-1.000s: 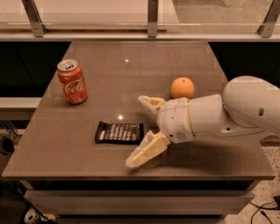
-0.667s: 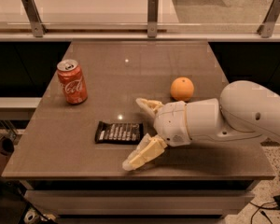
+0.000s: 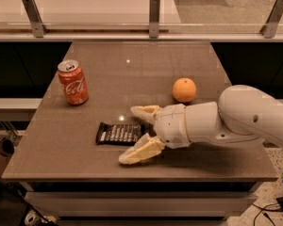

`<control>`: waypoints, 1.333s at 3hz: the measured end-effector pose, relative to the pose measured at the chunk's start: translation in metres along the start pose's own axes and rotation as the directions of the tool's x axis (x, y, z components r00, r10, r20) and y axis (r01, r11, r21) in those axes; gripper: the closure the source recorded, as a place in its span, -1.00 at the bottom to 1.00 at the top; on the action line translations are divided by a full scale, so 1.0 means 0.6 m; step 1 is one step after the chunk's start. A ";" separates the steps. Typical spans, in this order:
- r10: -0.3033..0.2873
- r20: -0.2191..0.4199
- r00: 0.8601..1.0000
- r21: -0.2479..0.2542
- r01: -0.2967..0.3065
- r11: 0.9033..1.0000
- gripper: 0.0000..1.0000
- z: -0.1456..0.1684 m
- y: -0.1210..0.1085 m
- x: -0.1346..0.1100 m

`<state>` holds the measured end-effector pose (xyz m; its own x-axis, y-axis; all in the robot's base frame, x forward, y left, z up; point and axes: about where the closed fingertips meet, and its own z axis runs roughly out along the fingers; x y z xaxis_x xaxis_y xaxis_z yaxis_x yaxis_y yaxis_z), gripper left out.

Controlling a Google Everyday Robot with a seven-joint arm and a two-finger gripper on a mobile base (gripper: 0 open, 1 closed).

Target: Pick rxbar chocolate

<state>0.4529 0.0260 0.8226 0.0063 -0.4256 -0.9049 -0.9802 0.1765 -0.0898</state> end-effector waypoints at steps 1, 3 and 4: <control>-0.003 0.000 1.000 -0.003 0.003 1.000 -0.19 0.002 0.002 -0.002; -0.008 -0.001 1.000 -0.008 0.008 1.000 0.76 0.006 0.005 -0.006; -0.011 -0.002 1.000 -0.011 0.011 1.000 1.00 0.007 0.007 -0.008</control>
Offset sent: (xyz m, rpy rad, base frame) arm -0.0006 0.0014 0.0004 -0.0007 -0.0009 0.0028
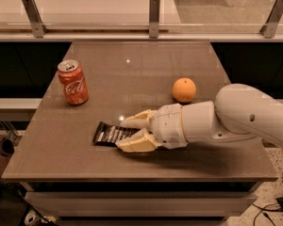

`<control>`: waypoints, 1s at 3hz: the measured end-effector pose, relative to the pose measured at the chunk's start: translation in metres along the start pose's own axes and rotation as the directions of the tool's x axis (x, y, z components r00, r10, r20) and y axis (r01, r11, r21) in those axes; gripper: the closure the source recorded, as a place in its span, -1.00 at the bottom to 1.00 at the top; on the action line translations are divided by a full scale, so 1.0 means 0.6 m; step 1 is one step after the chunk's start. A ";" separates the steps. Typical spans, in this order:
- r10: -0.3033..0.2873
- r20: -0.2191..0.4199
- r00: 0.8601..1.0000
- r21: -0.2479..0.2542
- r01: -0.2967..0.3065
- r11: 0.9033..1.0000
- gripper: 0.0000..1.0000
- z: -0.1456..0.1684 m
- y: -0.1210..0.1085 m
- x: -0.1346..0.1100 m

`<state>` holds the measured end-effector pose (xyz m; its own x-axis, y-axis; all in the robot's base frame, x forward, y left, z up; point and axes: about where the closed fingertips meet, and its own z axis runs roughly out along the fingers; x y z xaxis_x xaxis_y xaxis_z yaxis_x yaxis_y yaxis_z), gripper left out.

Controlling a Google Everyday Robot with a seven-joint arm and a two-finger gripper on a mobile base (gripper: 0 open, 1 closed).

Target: Pick rxbar chocolate

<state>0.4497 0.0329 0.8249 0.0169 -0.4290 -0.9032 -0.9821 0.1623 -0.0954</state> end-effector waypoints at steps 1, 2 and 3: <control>0.000 0.000 1.000 0.000 0.000 1.000 1.00 0.000 0.000 0.000; -0.023 0.008 1.000 0.007 0.022 1.000 1.00 -0.014 -0.011 -0.021; -0.059 0.011 0.998 0.029 0.059 0.998 1.00 -0.041 -0.029 -0.059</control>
Offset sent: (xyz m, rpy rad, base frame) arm 0.0138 -0.0124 0.0369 0.0121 -0.0560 -0.0006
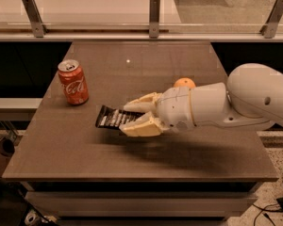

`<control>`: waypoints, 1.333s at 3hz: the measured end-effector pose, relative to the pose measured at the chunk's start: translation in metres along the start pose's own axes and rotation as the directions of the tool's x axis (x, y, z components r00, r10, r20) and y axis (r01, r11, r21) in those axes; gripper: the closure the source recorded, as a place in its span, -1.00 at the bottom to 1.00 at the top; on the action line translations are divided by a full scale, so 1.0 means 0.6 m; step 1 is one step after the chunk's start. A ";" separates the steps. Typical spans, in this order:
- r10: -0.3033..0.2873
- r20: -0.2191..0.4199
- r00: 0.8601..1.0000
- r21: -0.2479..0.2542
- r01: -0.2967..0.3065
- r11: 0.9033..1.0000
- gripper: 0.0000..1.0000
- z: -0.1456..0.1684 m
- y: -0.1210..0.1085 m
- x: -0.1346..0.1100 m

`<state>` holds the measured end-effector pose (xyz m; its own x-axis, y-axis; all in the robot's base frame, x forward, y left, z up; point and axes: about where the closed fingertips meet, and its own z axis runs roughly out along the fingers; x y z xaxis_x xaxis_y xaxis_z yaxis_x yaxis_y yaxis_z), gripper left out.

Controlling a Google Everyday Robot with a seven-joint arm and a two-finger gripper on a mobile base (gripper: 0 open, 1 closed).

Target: Pick rxbar chocolate

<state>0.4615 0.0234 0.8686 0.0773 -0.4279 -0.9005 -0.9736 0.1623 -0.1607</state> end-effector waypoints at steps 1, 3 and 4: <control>-0.057 -0.006 0.998 0.039 0.057 0.998 1.00 -0.033 -0.022 -0.043; -0.196 -0.020 0.980 0.072 0.197 0.978 1.00 -0.075 -0.061 -0.116; -0.203 -0.018 0.979 0.074 0.203 0.976 1.00 -0.077 -0.063 -0.121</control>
Offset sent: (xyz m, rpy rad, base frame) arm 0.0273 -0.0265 0.0993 -0.0505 -0.2284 -0.0311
